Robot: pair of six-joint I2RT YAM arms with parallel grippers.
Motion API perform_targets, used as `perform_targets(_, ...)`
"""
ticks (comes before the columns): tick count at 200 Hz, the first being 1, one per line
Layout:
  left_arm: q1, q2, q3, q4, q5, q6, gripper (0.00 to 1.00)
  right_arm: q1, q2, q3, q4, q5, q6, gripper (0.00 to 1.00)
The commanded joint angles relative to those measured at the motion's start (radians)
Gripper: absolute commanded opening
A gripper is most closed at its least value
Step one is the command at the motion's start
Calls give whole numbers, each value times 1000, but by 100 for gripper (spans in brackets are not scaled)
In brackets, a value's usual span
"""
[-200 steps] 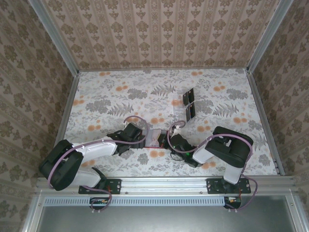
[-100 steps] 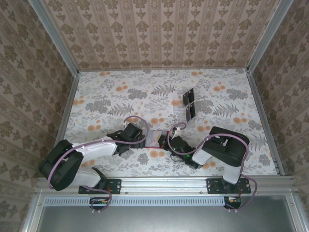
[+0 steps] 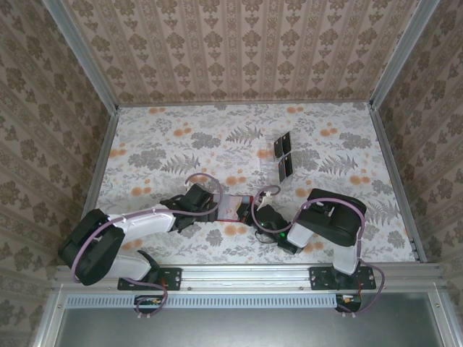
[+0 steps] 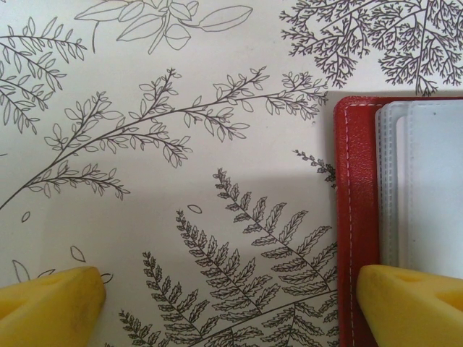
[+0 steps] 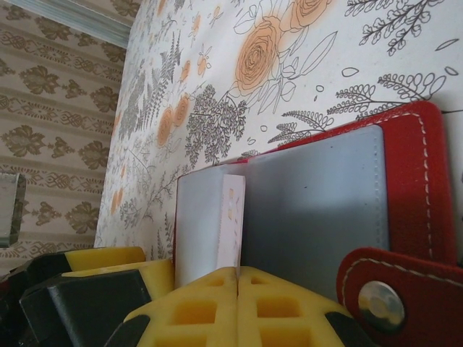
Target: Put the credit cards into the card holder
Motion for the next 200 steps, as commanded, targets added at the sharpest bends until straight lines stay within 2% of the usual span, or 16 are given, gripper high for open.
perform_targets(1, 5, 15, -33, -65, 0, 1, 100, 11, 37, -14, -26, -30, 12, 0)
perform_targets(82, 2, 26, -26, -60, 11, 1, 100, 4, 78, 45, -72, -80, 15, 0)
perform_targets(133, 1, 24, -22, -58, 19, 3, 100, -12, 60, 91, -181, -130, -4, 0)
perform_targets(151, 2, 14, -22, -61, 24, 2, 100, -27, 20, 92, -236, -145, -13, 11)
perform_targets(162, 3, 5, -16, -69, 26, 1, 100, -39, -26, 96, -295, -153, -27, 22)
perform_targets(179, 8, -12, -1, -88, 31, 1, 100, -54, -112, 126, -456, -159, -67, 37)
perform_targets(200, 29, -34, 21, -111, 52, 2, 100, -65, -211, 199, -698, -159, -147, 50)
